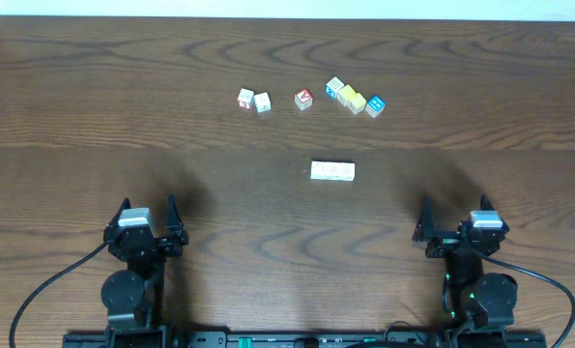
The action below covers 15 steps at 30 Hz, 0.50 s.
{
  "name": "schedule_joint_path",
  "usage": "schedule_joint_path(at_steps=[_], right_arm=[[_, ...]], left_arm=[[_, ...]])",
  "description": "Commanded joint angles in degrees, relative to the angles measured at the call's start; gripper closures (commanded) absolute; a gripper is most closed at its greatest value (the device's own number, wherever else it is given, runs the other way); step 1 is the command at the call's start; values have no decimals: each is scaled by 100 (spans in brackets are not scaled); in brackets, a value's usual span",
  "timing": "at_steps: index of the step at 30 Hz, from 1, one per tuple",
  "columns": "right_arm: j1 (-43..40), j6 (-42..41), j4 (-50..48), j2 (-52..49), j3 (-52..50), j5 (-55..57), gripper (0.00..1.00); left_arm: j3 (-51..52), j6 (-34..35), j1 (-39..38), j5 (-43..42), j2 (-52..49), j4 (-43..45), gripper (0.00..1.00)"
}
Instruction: Lift 3 blocks
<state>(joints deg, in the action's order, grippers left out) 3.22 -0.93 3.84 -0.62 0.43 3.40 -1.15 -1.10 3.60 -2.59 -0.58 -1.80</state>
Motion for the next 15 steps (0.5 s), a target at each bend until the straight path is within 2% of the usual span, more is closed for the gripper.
schedule_joint_path(at_steps=[1, 15], right_arm=[[-28, 356, 50, 31, -11, -111, 1], [-28, 487, 24, 31, -11, -66, 1]], left_arm=[[92, 11, 20, 214, 35, -234, 24], [92, 11, 20, 214, 35, -234, 24]])
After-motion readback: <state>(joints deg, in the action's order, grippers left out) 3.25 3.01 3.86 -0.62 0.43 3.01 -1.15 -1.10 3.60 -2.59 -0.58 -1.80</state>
